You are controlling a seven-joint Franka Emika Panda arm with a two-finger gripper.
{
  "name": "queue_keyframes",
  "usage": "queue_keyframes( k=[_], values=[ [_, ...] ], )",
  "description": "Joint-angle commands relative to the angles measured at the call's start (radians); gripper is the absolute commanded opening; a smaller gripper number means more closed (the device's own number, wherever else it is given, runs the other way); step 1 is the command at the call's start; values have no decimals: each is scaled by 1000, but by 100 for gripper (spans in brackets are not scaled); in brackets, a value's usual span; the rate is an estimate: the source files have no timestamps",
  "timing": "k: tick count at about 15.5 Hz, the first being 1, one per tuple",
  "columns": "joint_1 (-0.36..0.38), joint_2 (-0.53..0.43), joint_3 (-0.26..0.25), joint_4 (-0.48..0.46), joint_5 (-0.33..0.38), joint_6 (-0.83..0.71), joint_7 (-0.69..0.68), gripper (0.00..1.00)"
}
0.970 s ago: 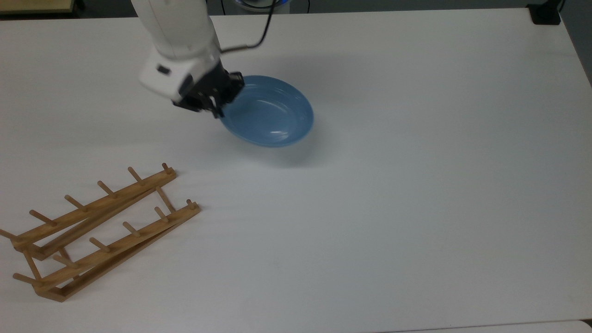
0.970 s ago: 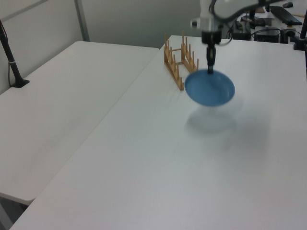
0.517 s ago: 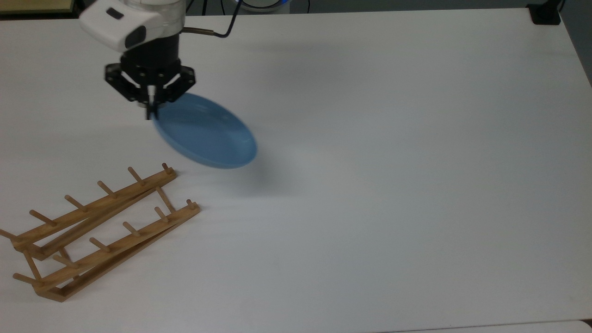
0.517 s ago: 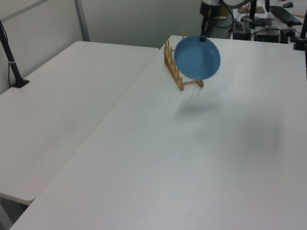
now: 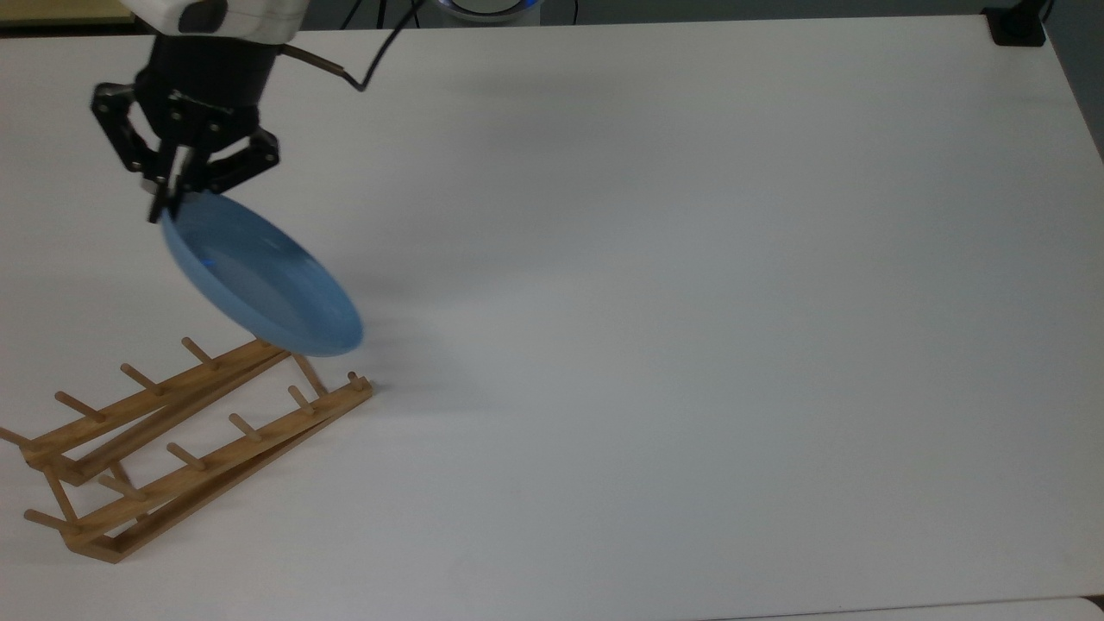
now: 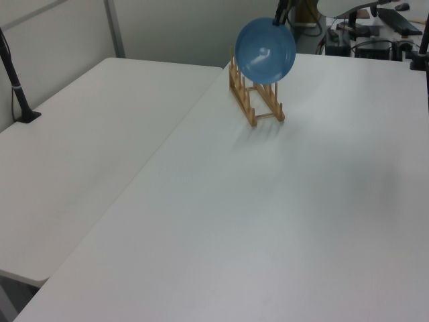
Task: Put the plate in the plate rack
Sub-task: 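Carry the upright blue plate over to the wooden rack, then lower the plate edge-first between the rack pegs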
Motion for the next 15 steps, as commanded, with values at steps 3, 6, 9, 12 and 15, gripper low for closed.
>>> queue_keyframes(
  k=[3, 6, 9, 12, 15],
  values=[
    [-10, -11, -13, -47, -184, 85, 25, 0],
    [-17, 10, -14, -65, -202, 117, 25, 0],
    [-17, 24, -14, -88, -236, 117, 25, 0],
    [-17, 25, -13, -107, -271, 117, 27, 0],
    [-16, 27, -13, -111, -322, 117, 59, 0]
  ],
)
